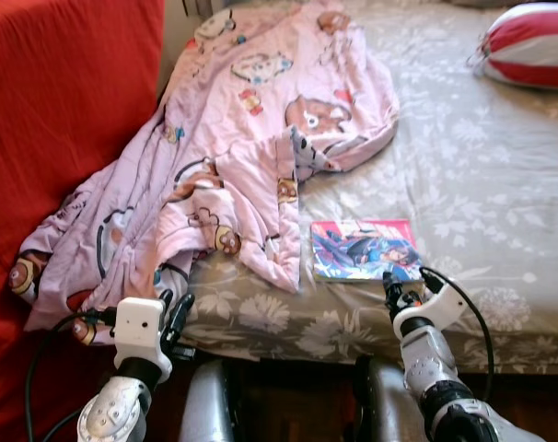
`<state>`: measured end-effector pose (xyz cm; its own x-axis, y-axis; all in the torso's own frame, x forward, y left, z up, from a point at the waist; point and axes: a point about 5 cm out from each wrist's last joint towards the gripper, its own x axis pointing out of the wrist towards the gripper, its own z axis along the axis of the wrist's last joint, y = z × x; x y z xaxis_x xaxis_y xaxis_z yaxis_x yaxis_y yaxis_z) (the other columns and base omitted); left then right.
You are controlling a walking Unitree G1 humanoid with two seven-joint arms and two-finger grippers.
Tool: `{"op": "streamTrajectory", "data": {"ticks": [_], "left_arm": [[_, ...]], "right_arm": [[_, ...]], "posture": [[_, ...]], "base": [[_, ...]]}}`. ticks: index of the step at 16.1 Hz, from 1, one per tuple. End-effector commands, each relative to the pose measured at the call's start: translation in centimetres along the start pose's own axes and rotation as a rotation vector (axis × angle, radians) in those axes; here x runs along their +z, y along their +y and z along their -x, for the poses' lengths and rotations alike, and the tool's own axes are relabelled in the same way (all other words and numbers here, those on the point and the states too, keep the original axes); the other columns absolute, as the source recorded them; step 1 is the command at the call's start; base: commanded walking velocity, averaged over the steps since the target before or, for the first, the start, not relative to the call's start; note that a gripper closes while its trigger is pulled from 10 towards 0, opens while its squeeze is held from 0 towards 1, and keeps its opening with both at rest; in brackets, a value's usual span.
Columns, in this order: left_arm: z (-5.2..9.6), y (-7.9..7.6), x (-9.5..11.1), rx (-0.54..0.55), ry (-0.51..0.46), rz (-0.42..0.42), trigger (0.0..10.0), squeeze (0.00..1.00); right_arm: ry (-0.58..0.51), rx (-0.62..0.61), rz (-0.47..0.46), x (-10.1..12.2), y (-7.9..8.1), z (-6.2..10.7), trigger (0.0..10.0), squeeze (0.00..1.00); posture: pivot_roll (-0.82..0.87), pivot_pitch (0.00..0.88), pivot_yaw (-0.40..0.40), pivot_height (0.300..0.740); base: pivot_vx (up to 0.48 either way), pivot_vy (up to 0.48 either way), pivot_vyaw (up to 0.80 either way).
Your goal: Clean up the room
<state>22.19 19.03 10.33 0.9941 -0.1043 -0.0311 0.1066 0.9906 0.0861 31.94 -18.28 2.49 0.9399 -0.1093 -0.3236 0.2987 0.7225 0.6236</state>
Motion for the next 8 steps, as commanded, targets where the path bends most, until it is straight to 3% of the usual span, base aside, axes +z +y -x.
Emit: {"op": "streamTrajectory", "data": {"ticks": [1,8], "left_arm": [[0.39,0.1,0.18,-0.009,0.013,-0.032,10.0,0.0],[1.25,0.07,0.48,-0.023,0.035,-0.052,10.0,0.0]], "right_arm": [[0.018,-0.029,-0.032,-0.5,-0.42,0.18,10.0,0.0],[0.005,0.014,-0.148,0.26,0.23,-0.27,10.0,0.0]], "posture": [[0.25,0.206,0.074,0.549],[0.28,0.229,0.096,0.549]], "base": [[0.0,0.0,0.0],[0.0,0.0,0.0]]}}
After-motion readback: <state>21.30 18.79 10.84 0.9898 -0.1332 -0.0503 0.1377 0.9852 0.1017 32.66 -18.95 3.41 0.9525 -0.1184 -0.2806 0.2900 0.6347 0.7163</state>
